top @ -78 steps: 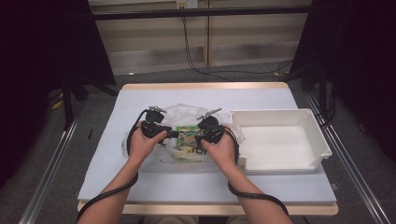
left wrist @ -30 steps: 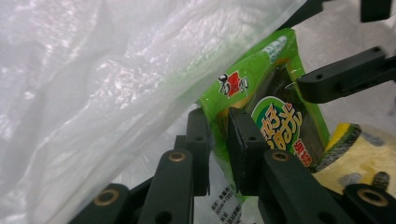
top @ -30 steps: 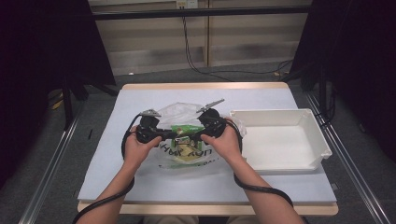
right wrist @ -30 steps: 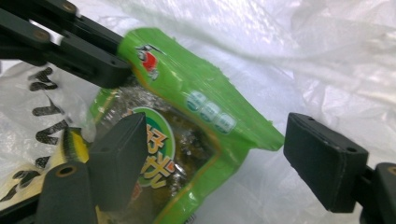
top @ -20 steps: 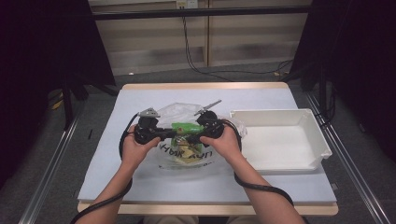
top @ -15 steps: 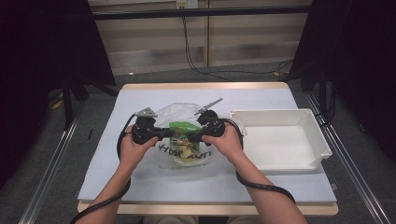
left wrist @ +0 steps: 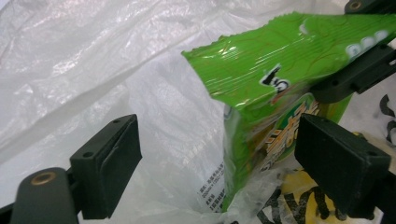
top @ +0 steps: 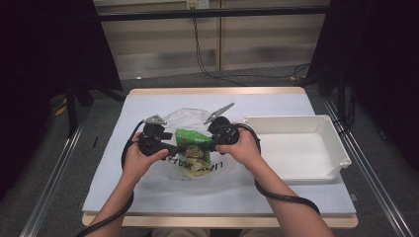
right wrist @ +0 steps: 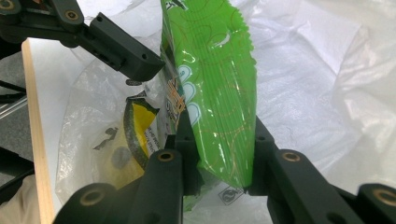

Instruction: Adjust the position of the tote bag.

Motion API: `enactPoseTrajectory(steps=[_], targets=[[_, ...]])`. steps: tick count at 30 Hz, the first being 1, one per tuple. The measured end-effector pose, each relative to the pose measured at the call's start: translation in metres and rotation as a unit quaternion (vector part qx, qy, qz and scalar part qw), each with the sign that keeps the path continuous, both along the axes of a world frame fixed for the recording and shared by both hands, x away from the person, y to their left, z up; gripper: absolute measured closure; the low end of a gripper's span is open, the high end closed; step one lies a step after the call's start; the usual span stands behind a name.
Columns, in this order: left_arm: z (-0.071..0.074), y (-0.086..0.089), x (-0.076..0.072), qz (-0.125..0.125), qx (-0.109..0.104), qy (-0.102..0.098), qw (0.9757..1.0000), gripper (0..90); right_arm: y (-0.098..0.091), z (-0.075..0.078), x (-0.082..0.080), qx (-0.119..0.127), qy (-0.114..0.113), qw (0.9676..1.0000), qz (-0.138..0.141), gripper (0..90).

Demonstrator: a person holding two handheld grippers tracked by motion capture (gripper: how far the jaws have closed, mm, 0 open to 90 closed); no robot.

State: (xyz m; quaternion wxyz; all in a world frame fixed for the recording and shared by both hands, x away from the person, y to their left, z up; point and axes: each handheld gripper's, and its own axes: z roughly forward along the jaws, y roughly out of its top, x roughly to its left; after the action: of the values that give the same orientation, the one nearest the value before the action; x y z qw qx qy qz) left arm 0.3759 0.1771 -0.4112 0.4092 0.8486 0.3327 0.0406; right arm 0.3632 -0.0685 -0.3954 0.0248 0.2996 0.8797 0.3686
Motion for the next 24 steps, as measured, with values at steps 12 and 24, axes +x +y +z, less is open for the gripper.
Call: enactPoseTrajectory(steps=[12, 24], targets=[[0.0, -0.003, -0.002, -0.024, -0.013, 0.004, 0.9996, 20.3, -0.002, 0.007, -0.004, 0.017, -0.043, 0.9988, 0.012, 73.1], [0.0, -0.008, -0.006, -0.025, -0.006, 0.002, 0.9997, 11.2, -0.005, 0.026, -0.004, 0.041, -0.059, 0.9972, -0.02, 73.4]])
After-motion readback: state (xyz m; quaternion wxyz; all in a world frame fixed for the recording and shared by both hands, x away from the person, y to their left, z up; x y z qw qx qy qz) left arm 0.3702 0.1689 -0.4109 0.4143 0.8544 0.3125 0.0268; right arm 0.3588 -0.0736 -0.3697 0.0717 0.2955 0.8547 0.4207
